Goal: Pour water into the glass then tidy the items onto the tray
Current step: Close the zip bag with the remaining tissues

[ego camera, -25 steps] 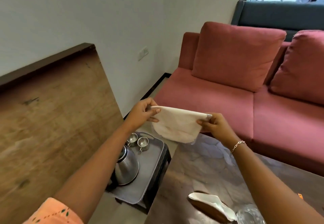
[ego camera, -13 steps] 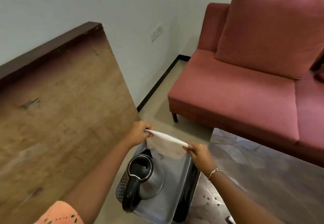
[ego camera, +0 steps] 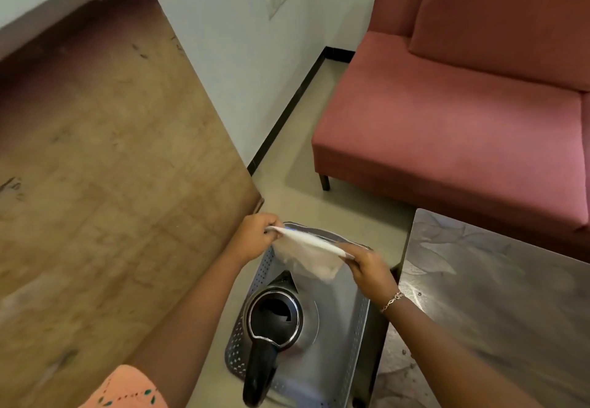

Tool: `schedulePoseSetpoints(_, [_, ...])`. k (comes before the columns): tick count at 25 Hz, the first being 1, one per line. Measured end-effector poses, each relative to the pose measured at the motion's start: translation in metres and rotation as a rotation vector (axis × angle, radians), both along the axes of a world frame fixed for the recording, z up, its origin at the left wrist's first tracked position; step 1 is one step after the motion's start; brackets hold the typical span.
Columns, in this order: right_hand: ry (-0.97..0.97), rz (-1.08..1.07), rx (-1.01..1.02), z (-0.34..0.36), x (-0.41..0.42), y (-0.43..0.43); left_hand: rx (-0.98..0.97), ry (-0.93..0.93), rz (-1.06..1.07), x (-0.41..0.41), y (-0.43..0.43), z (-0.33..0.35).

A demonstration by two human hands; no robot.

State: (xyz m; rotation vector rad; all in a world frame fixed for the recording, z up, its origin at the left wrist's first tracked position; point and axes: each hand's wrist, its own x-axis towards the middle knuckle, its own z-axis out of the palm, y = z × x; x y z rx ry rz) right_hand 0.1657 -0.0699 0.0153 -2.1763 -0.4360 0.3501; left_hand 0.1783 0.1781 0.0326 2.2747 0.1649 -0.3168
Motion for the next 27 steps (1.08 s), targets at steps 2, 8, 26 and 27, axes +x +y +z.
schedulePoseSetpoints(2, [0.048,0.072,-0.045,-0.01,-0.007,0.003,0.025,0.125,-0.038,-0.01,0.006,-0.009])
schedulePoseSetpoints(8, [0.277,0.079,0.001,-0.037,-0.015,0.013,0.09,0.274,-0.148,-0.017,0.013,-0.031])
schedulePoseSetpoints(26, [0.38,0.186,-0.159,-0.096,-0.013,0.032,0.476,0.534,-0.486,-0.021,0.007,-0.074])
schedulePoseSetpoints(27, [0.375,0.193,-0.167,-0.097,-0.014,0.033,0.45,0.579,-0.475,-0.019,0.006,-0.074])
